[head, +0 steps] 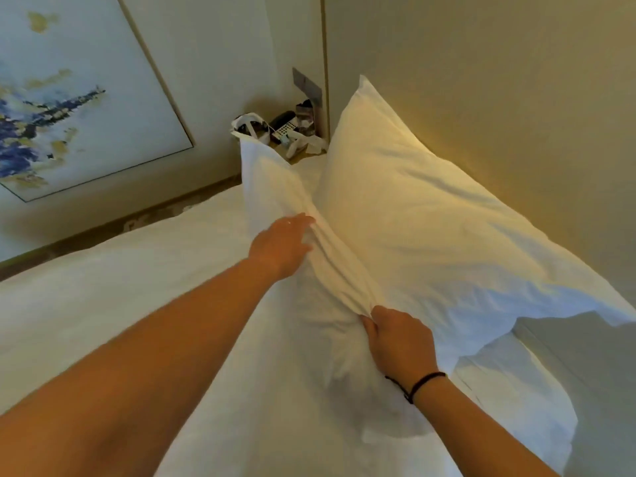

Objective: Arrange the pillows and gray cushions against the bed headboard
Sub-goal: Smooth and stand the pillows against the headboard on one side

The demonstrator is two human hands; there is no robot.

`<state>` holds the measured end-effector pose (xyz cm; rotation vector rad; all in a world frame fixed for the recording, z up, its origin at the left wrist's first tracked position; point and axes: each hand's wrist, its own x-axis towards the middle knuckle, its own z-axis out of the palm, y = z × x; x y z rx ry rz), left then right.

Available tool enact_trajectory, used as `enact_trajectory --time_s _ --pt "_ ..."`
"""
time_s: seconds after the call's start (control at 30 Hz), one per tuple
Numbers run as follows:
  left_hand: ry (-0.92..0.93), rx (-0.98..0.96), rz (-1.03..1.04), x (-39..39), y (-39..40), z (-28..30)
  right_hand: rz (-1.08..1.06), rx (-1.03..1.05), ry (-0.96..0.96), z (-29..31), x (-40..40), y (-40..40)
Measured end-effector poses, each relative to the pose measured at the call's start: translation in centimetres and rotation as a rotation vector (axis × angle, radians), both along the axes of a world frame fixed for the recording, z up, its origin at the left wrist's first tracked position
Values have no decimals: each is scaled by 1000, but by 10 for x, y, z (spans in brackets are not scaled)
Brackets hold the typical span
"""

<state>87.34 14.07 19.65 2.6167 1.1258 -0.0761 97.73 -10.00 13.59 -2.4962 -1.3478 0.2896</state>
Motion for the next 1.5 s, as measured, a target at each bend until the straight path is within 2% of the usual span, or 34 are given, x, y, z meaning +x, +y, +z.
enact_trajectory --time_s 0.1,0.2,0.37,0.47,0.53,0.6,0.63,0.7,0.8,0.97,1.03,1.07,1.17,1.2,1.3,1.37,1.5 --pt "30 -326 42 33 -78 -80 -147 -122 101 -39 60 -11" --pt "34 -543 116 26 -127 -132 -108 -87 155 -59 76 -23" --pt "-113 -574 233 21 -124 -141 -51 -158 205 -66 69 -40" --pt "-229 -587 301 28 -116 -137 -68 -232 367 -63 74 -40" --pt "-269 -598 347 33 -118 -138 -110 -215 688 -59 85 -41" --pt "-251 -598 380 36 -124 -141 -309 -151 1228 -57 103 -47" --pt "-236 -594 393 36 -128 -143 -423 -149 1437 -54 111 -53" --pt "-227 -596 418 35 -137 -145 -532 -163 1601 -52 122 -67" --pt "-255 -614 428 31 -148 -145 -459 -111 1452 -51 121 -76" --pt "-219 -602 366 25 -150 -140 -333 358 876 -33 147 -80" --pt "-196 -590 325 24 -149 -138 -332 364 627 -32 156 -83" --pt "-186 -595 315 24 -149 -137 -325 302 536 -38 157 -84" --pt "-146 -628 285 20 -150 -133 -283 -16 414 -57 147 -89" --pt "-126 -621 260 16 -151 -131 -298 -53 388 -62 144 -91" --pt "-95 -611 223 -4 -152 -126 -379 79 304 -50 135 -87" --pt "-88 -612 272 -24 -153 -123 -356 208 249 -31 124 -72" --pt "-66 -564 475 -86 -155 -119 -82 338 161 -3 69 -33"
